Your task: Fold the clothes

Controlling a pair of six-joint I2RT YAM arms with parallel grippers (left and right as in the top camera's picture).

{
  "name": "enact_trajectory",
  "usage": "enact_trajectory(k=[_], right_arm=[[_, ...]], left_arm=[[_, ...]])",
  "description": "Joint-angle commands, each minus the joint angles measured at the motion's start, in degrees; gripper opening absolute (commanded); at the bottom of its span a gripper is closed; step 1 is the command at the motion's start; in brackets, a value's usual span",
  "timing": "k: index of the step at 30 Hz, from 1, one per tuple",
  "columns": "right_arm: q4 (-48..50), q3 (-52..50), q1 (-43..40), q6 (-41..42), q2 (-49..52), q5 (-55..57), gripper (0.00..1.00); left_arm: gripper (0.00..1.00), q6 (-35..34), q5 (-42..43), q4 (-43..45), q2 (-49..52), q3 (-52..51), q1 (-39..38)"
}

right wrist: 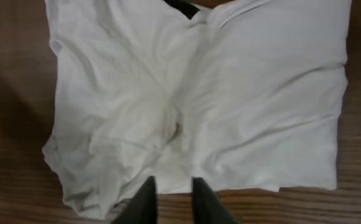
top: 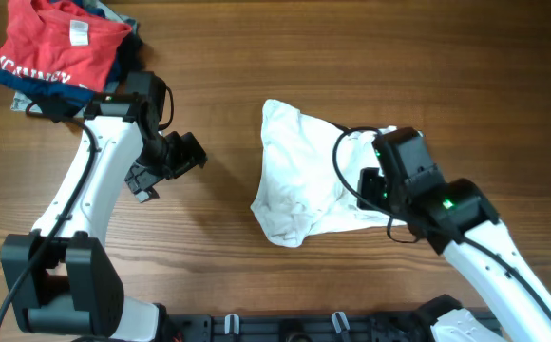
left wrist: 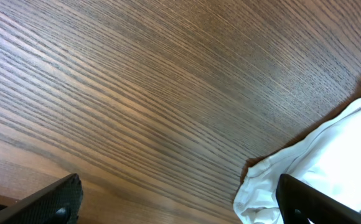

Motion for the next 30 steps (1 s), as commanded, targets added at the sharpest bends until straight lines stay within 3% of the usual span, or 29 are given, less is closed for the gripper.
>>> enact_trajectory(k=[1,8,11,16,22,27,30], right_arm=[[3.41,0.09,0.07,0.61,0.81,3.91,0.04],[10.51,0.04,-1.42,1.68,17.97,3.69,0.04],[10.82,0.04,-7.67,3.41,24.13,6.08,0.04],[11.23,0.02,-12.61,-5.49,25.24,-4.37,0.04],[17.14,-6.14,-10.23,-5.44,29.0,-14.86,0.04],[17.18,-6.67,-9.84,-2.14,26.82,-10.6,0.04],[12.0,-1.55,-10.51,-1.55,18.32,-6.56,0.08]], left_arm=[[1.0,0.7,0.46,-0.2,-0.02,-0.31,0.04],[1.0,0.72,0.46,-0.79,-0.02,-0.31,0.04],[1.0,0.72,0.46,-1.29,-0.02,-0.31,0.04],[1.0,0.7,0.48,-0.59,-0.02,-0.31,0.04],[1.0,0.7,0.48,0.02,-0.02,-0.31,0.04],[1.0,0.7,0.48,0.0,-0.02,-0.31,0.04],[1.0,0.7,0.48,0.02,-0.02,-0.31,0.04]])
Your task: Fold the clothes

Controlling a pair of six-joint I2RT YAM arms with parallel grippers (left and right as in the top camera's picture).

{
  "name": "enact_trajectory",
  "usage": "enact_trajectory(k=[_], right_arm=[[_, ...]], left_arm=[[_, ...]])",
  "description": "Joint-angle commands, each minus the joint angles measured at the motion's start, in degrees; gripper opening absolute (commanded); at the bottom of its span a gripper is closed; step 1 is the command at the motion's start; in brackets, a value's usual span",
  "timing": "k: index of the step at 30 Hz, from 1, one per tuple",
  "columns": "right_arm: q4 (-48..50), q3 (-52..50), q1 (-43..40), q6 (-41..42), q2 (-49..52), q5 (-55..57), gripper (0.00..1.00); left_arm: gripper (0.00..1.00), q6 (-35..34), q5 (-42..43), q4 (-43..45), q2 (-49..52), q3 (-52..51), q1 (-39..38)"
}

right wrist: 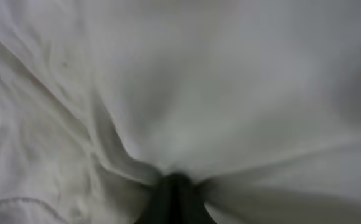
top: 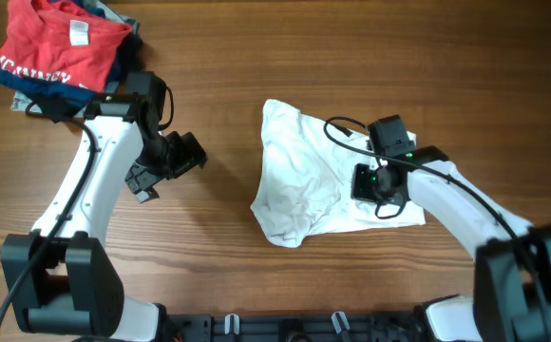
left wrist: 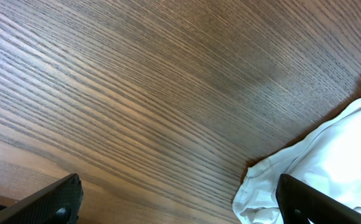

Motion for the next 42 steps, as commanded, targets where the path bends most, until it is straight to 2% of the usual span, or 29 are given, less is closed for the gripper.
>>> enact_trajectory(k=[1,2,3,4,6,8,10,11,14,17,19,21,24,25,26,28,30,34,37,42], right_arm=[[-2.32,5.49,-0.46,0.22,-8.74,2.69,0.2],[-2.25,6.54,-0.55,-0.46,-11.06,2.75,0.41],[-1.36,6.88,-0.57,-0.94,-12.68,2.67,0.56],[-0.07,6.88,-0.57,-1.2,-13.99,2.67,0.63],[2.8,6.86,-0.59,-1.79,-14.19,2.97,0.63],[6.32,6.84,-1.11,-1.66,-11.21,3.8,0.31],[7.78,6.84,-1.97,-0.66,-7.21,3.78,0.1],[8.11,6.84,-2.34,0.09,-5.16,3.74,0.07],[8.63,6.84,-2.64,0.42,1.66,3.5,0.05],[11.82,6.84,-2.62,-0.46,8.0,2.51,0.06],[14.91,6.86,-2.64,-2.23,10.19,1.57,0.28],[15.52,7.82,-2.64,-3.06,9.55,0.85,0.6],[8.44,14.69,-3.04,-4.46,3.91,0.74,0.83],[5.35,17.68,-3.32,-4.87,0.76,0.83,0.93],[2.75,20.37,-3.58,-5.55,-1.95,0.81,0.98],[-1.92,26.12,-3.93,-8.48,-8.35,0.79,0.99],[-4.55,29.44,-3.93,-10.84,-13.68,0.79,1.0],[-9.46,30.01,-3.93,-10.62,-24.98,0.74,1.0],[-13.97,29.99,-3.93,-10.64,-31.3,0.74,1.0],[-20.57,29.99,-3.93,-10.67,-34.62,0.72,0.99]], left_arm=[[1.0,0.7,0.46,0.0,-0.02,-0.31,0.04],[1.0,0.72,0.46,0.09,-0.02,-0.31,0.04],[1.0,0.72,0.46,0.46,-0.02,-0.31,0.04],[1.0,0.72,0.46,0.72,-0.02,-0.31,0.04],[1.0,0.72,0.48,1.77,-0.02,-0.31,0.04],[1.0,0.7,0.48,2.01,-0.02,-0.31,0.04],[1.0,0.72,0.46,1.88,-0.02,-0.31,0.04],[1.0,0.7,0.46,1.73,-0.02,-0.33,0.04],[1.0,0.7,0.46,1.51,-0.02,-0.33,0.04],[1.0,0.72,0.48,1.51,-0.02,-0.33,0.04],[1.0,0.96,0.5,1.53,-0.02,-0.33,0.02],[1.0,2.75,1.2,1.73,-0.02,-0.33,0.02],[1.0,5.46,3.28,3.06,-0.02,-0.33,0.02],[1.0,5.46,3.58,3.82,-0.02,-0.33,0.02],[1.0,5.49,4.2,4.39,0.02,-0.33,0.02],[1.0,6.38,6.49,5.7,0.39,-0.33,0.02],[1.0,10.14,10.51,7.41,1.6,-0.39,0.02],[1.0,11.65,13.38,11.98,4.24,-2.89,0.04],[1.0,17.16,23.04,15.8,6.54,-3.91,0.02],[1.0,17.49,27.5,21.24,7.1,-3.91,-1.09]])
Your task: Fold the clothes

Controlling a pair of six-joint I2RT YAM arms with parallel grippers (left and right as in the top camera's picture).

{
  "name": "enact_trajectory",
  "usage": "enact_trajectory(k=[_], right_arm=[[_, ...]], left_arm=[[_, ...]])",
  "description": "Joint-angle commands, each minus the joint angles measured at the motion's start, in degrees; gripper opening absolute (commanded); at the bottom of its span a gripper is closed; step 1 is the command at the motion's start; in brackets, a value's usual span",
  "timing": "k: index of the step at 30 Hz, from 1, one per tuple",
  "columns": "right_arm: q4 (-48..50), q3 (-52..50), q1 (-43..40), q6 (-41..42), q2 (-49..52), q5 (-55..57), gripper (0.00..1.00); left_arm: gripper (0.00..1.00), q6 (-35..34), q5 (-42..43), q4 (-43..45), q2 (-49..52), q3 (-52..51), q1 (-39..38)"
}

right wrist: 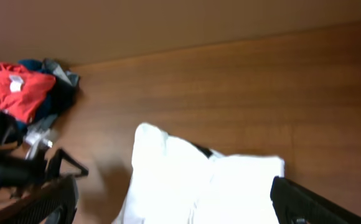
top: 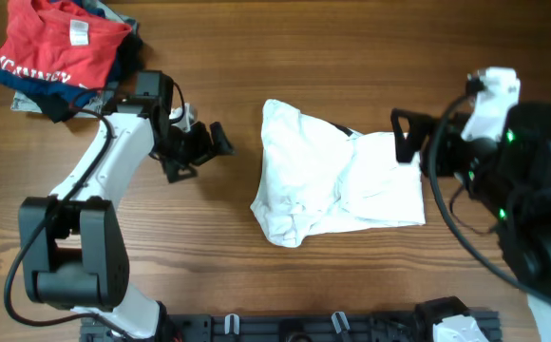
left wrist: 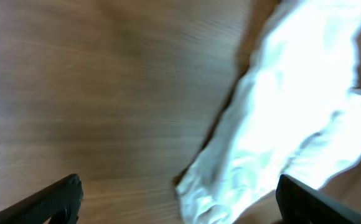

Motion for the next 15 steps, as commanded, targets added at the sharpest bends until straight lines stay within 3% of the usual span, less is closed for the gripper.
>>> enact_trajectory(k=[1,7,15], right_arm=[[-3.37,-0.24,-0.02,-1.11,-0.96,-0.46,1.0],[-7.45,-0.24,-0.02,-1.11,-0.55,-1.53,1.0],[-6.84,-0.24,-0.02,-1.11,-0.04,-1.55,1.0]], left_arm=[[1.0,2.8,5.77,3.23,0.63,-0.17,-1.81],[1.0,2.73,5.7,6.03,6.25,-0.17,-5.92],[1.0,5.84,6.36,0.33,8.35,-0.35,-6.27]])
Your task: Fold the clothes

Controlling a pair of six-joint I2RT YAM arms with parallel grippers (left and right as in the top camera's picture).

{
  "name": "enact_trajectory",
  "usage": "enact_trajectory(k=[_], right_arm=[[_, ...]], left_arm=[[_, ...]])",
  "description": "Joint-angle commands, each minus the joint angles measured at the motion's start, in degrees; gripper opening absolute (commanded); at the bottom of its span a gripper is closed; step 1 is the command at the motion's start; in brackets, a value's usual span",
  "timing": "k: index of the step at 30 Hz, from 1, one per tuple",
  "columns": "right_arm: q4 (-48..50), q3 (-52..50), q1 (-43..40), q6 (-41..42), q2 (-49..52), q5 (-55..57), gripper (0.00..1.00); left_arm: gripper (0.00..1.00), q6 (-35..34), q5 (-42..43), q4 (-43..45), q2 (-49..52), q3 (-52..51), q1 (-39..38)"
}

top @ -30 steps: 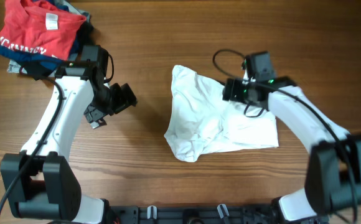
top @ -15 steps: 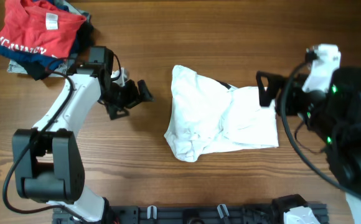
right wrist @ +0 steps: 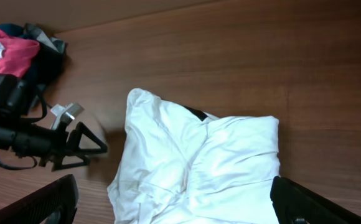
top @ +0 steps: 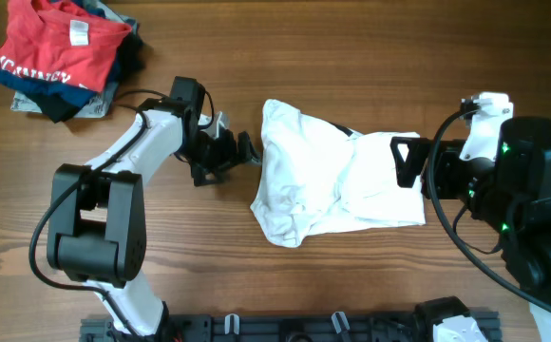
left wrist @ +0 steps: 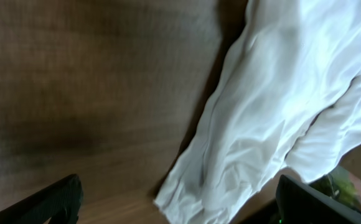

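A crumpled white garment [top: 337,185] lies in the middle of the wooden table [top: 351,57]. My left gripper [top: 240,155] is open, low over the wood just left of the garment's left edge. The left wrist view has the white garment [left wrist: 280,99] filling its right side, between the spread fingertips [left wrist: 59,199]. My right gripper [top: 407,163] is open and raised at the garment's right end, holding nothing. From the right wrist, the white garment [right wrist: 199,165] lies below, with the left gripper [right wrist: 84,146] beside it.
A pile of clothes [top: 62,52], red shirt on top over dark blue and grey ones, sits at the far left corner; the same pile of clothes [right wrist: 15,50] shows in the right wrist view. A black rail [top: 285,328] runs along the near edge.
My left gripper has moved right and now sits close to the garment's left edge. The right gripper stays open and raised at the garment's right end. The garment lies unchanged.
At first my right gripper hovered over the garment's right half, fingers nearly together, while the left waited open to the left. Then the right was down in the cloth. Later it stood raised and open at the right, and the left has come up to the garment.
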Motion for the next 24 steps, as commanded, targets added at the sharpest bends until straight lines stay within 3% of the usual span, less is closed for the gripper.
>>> enact_trajectory(k=[1,7,17,24], right_arm=[[0.76,-0.13,-0.02,-1.07,0.92,-0.92,1.0],[-0.61,-0.15,-0.02,-1.09,3.63,-1.97,1.0],[-0.76,-0.15,-0.02,-1.05,5.64,-4.46,1.0],[-1.33,-0.2,-0.02,-1.11,5.68,-4.33,1.0]], left_arm=[[1.0,4.7,1.49,-1.86,0.76,-0.85,-0.28],[1.0,5.62,7.1,5.64,0.76,-7.69,-3.17],[1.0,4.96,7.78,10.91,3.3,-8.74,-7.61],[1.0,-2.62,7.54,16.28,10.1,-8.74,-9.75]])
